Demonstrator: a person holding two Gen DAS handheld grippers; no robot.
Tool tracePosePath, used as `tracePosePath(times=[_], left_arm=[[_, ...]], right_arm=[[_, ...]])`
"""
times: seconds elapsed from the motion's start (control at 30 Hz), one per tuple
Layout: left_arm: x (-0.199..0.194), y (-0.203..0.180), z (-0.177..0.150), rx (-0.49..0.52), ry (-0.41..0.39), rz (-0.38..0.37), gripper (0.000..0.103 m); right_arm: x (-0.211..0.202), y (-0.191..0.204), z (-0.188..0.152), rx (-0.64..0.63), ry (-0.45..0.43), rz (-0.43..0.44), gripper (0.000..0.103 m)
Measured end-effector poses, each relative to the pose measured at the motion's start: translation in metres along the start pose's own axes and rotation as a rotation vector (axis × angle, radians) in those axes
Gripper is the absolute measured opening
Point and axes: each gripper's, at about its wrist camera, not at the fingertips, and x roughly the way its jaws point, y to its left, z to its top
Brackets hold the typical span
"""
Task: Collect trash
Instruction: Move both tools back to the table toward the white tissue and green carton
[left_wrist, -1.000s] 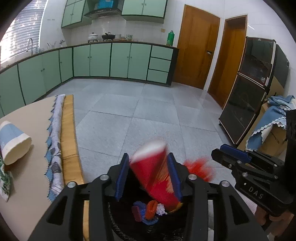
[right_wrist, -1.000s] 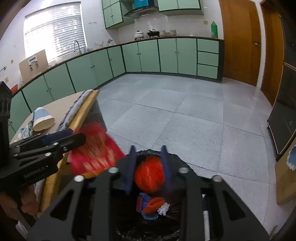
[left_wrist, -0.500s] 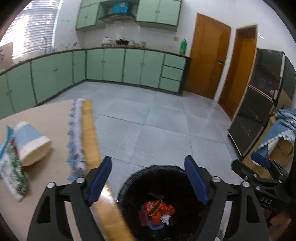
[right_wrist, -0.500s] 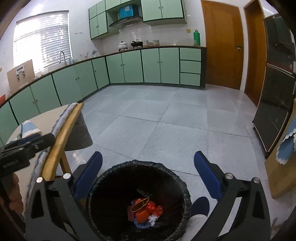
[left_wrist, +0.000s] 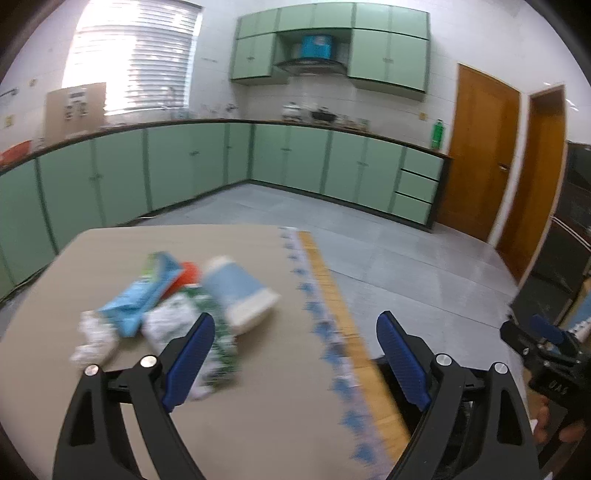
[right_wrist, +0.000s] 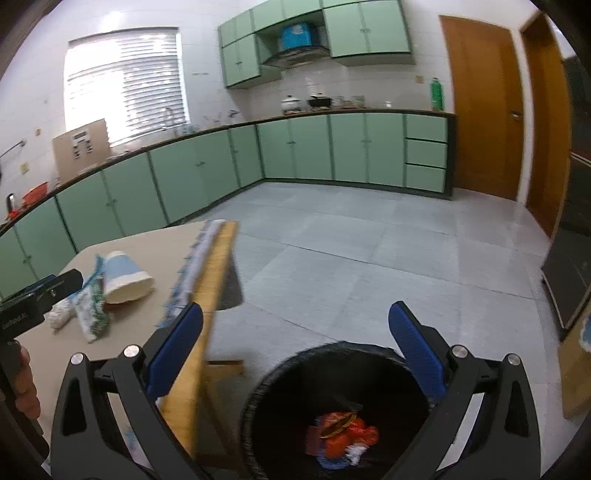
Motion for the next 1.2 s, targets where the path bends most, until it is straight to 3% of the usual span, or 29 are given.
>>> tracePosePath(times=[0.27,0.53,0.97,1.2], left_arm=[[-0.02,0.069,-0.006,-0.023,-0.017,0.149,0.088],[-0.029,0.114,-0.015,-0.056,-0.011,0.223,0.088],[-0.013,0.18,-0.037,-0.101,0.077,0.327,0.088],[-0.001,0.207,-0.044,-0.136,0.111,0.341,0.088]], right_arm=[[0.013,0.08,0.01,-0.083,-0.01,0.112,0.098],[0.026,0.139,0.01,-0.14,-0.003,0.189,0.098],[0.079,0.223,-0.008,-0.221,0.135,0.283,0.098],[0.1,0.253,-0.011,-0.254,0.223,0.287,0.098]])
